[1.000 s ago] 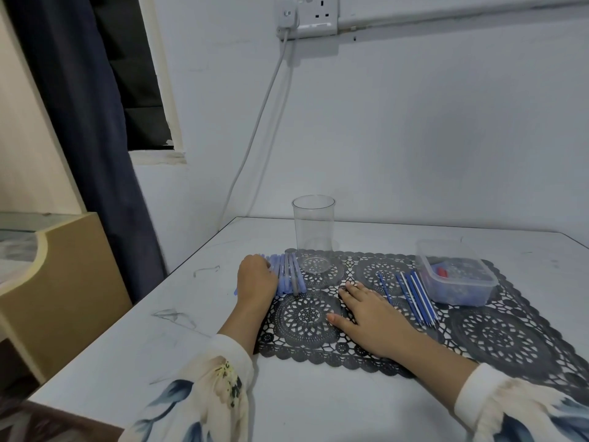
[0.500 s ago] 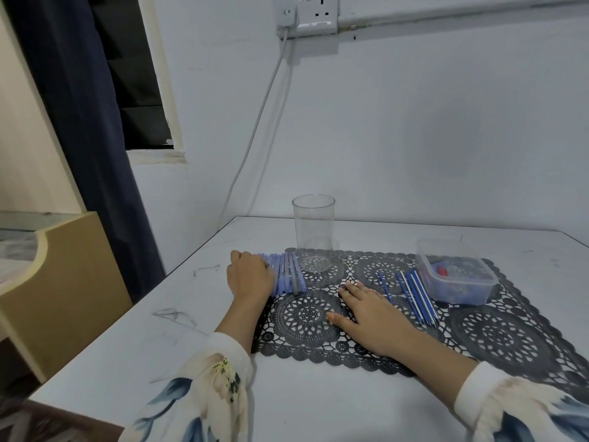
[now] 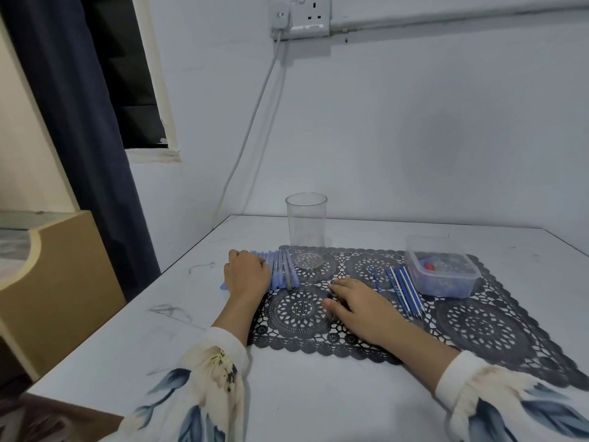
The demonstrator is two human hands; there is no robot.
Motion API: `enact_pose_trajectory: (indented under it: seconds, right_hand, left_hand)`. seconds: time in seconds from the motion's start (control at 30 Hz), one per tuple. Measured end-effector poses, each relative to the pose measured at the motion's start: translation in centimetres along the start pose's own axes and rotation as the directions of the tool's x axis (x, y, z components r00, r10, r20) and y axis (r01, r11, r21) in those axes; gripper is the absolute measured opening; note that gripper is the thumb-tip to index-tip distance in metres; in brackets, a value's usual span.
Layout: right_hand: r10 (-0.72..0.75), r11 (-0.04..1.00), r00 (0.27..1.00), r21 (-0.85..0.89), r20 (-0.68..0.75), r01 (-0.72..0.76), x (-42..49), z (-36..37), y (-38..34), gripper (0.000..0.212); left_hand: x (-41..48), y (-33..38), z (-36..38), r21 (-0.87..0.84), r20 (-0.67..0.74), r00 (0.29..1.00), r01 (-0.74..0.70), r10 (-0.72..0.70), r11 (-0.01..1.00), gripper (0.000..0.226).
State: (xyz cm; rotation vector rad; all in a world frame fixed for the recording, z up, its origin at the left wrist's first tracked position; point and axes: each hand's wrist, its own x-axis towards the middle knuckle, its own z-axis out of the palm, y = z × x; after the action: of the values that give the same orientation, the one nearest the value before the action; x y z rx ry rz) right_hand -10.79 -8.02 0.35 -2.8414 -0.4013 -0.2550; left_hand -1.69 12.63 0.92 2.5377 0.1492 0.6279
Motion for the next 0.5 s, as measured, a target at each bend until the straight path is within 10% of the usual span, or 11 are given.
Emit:
enact_pose_trajectory:
  seconds: [0.23,0.5]
  right_hand:
    - [0.114,0.992,0.963,0.082,-0.245,-0.096,-1.1,-3.3,0.6,0.028]
    - [0.468,0.884,0.855,0.134,-0.223,-0.448,-3.1,-5.8,3.6,0.02]
  left_hand:
    - [-1.9,1.8,-0.5,-0.17,-0.015,0.988,-0.152,0.152,0.974,0.027]
    - [-5.4,6.7,-0.1,-0.245,0.295,0.918,-0.195,0.265,0.95,0.025]
